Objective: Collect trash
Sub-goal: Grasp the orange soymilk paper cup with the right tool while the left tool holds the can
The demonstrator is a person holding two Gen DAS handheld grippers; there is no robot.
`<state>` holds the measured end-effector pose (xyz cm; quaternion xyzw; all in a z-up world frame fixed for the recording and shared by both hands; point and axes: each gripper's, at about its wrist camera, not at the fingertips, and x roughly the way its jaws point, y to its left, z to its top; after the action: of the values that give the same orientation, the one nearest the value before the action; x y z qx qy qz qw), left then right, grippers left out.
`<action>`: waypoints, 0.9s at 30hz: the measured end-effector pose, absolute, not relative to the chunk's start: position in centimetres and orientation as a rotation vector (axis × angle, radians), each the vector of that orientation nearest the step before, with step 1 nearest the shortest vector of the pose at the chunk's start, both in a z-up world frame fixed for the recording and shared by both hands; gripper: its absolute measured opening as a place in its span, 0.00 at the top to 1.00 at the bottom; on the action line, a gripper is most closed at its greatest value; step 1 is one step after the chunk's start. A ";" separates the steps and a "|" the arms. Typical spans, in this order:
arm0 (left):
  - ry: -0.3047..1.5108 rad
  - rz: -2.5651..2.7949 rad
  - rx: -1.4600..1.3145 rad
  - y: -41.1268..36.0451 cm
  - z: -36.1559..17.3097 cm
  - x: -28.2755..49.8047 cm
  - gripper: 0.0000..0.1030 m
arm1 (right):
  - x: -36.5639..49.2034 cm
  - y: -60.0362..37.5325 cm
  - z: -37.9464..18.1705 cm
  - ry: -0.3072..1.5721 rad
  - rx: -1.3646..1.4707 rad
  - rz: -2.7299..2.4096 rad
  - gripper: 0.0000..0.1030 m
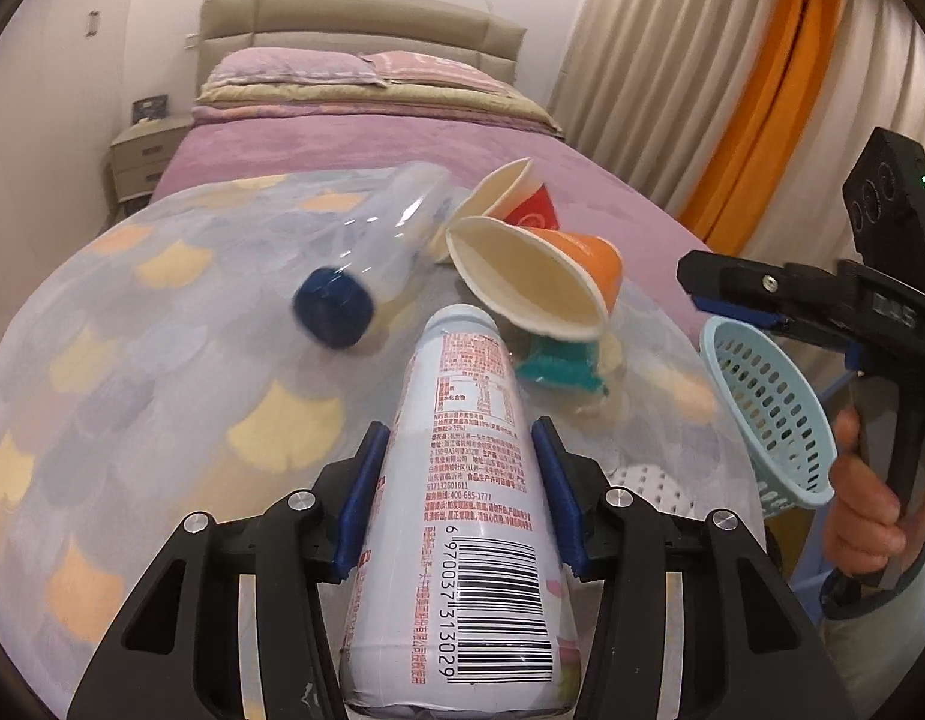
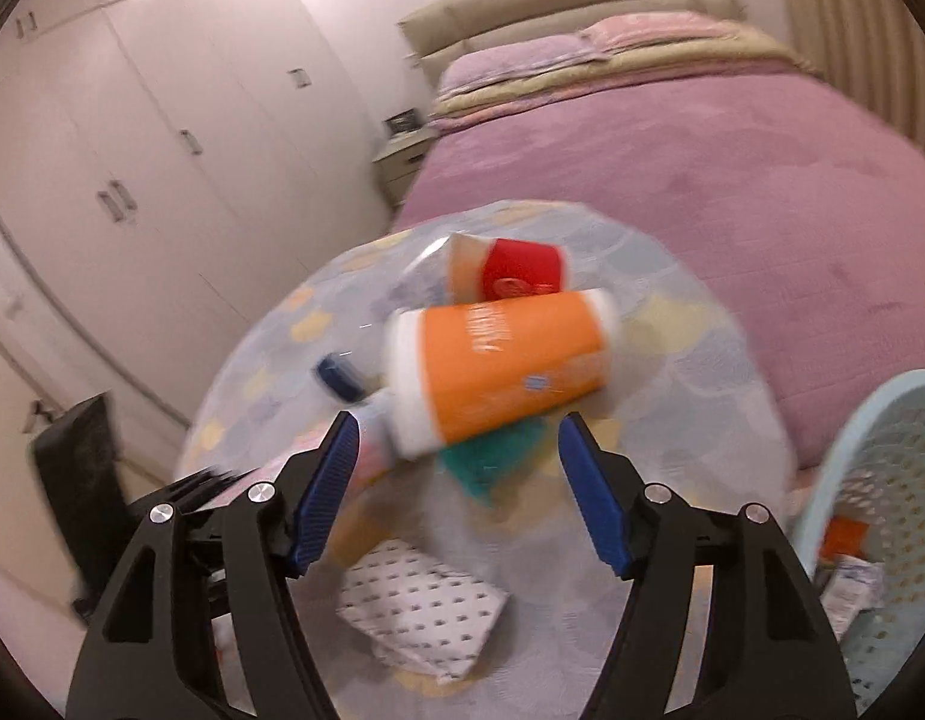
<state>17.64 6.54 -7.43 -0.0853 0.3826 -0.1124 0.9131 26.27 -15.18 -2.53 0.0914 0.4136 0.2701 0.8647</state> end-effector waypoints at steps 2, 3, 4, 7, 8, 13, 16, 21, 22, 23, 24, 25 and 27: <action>0.784 -0.205 -0.173 7.1 -7.6 16.9 0.54 | 25.7 -14.4 -2.5 0.858 0.189 0.545 0.36; 0.782 -0.191 -0.170 7.5 -7.8 16.5 0.54 | 25.6 -14.0 -2.5 0.856 0.175 0.539 0.36; 0.782 -0.179 -0.169 7.8 -7.9 16.1 0.54 | 25.5 -13.4 -2.6 0.850 0.153 0.528 0.36; 0.782 -0.148 -0.166 8.9 -8.3 14.8 0.54 | 24.9 -11.3 -2.6 0.808 0.062 0.432 0.35; 0.782 -0.137 -0.160 9.2 -8.3 14.5 0.54 | 25.3 -11.0 -2.7 0.807 0.064 0.402 0.35; 0.792 -0.104 -0.154 11.2 -8.9 13.3 0.54 | 28.8 -12.9 -3.2 0.812 0.114 0.299 0.31; 0.794 -0.091 -0.165 12.0 -9.3 13.3 0.54 | 31.8 -13.9 -4.1 0.881 0.162 0.286 0.31; 0.806 -0.079 -0.157 12.2 -9.9 13.8 0.54 | 34.5 -13.8 -6.1 0.977 0.177 0.364 0.31; 0.809 -0.075 -0.153 12.1 -10.0 13.9 0.54 | 34.6 -13.5 -6.4 0.986 0.177 0.387 0.31; 0.812 -0.072 -0.147 11.9 -10.1 14.1 0.54 | 34.5 -13.0 -6.6 0.999 0.173 0.429 0.31; 0.811 -0.073 -0.140 11.7 -10.1 14.2 0.54 | 34.4 -12.7 -6.7 1.000 0.167 0.441 0.31; 0.810 -0.074 -0.137 11.7 -10.1 14.4 0.54 | 34.0 -12.3 -6.7 0.998 0.154 0.451 0.31; 0.808 -0.075 -0.138 11.5 -10.0 14.7 0.52 | 32.6 -11.3 -6.3 0.991 0.128 0.501 0.31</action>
<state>14.66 11.49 -9.96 -0.0670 0.3928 -0.0363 0.9165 32.55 -11.33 -6.30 0.0610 0.4702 0.2375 0.8478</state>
